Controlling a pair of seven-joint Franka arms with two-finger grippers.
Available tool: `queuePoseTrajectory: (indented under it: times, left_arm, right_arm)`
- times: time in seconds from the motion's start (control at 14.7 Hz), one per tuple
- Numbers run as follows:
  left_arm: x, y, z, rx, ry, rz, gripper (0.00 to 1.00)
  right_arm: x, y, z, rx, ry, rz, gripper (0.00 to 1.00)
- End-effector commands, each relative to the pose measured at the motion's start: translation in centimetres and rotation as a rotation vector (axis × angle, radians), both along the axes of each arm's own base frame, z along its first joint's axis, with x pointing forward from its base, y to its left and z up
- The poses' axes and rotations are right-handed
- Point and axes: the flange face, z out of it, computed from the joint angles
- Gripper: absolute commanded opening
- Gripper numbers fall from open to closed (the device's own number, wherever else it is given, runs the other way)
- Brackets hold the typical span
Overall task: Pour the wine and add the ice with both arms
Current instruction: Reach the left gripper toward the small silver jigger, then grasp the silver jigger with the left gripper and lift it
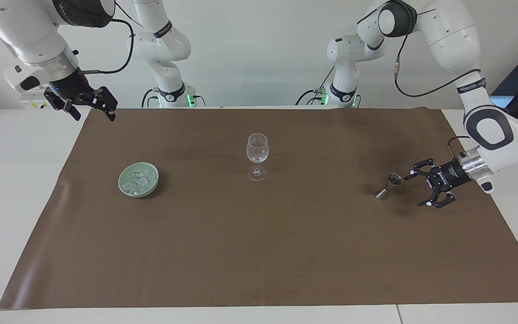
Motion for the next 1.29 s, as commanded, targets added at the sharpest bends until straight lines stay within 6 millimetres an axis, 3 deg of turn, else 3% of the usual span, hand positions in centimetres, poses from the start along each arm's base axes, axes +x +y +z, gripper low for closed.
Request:
queuePoseTrajectory:
  times: [0.0,0.07,0.34,0.54,0.75,0.89,1.23]
  left_arm:
    - [-4.2,0.5,-0.9,-0.094,-0.031,0.026,1.00]
    - [-5.7,0.7,-0.7,-0.154,-0.019,0.028,1.00]
    - [-7.3,-0.1,-2.0,-0.195,-0.066,0.096,1.00]
    - [-10.6,-0.5,-4.7,-0.221,-0.161,0.151,1.00]
    - [-9.4,-2.9,-5.7,-0.238,-0.172,0.270,1.00]
    - [-9.4,-2.9,-6.9,-0.253,-0.164,0.317,1.00]
    - [-9.8,-3.6,-7.5,-0.266,-0.164,0.351,1.00]
  right_arm:
    - [-0.4,-0.1,0.0,0.002,0.010,0.017,1.00]
    - [-0.4,-0.1,0.0,0.002,0.010,0.017,1.00]
    - [-0.5,-0.1,0.1,0.002,0.008,0.017,1.00]
    - [-0.4,-0.1,0.1,0.002,0.007,0.017,1.00]
    - [-0.4,-0.1,0.1,0.002,0.007,0.017,1.00]
    - [-0.4,-0.1,0.0,0.002,0.008,0.017,1.00]
    - [-0.4,-0.1,0.1,0.002,0.008,0.017,1.00]
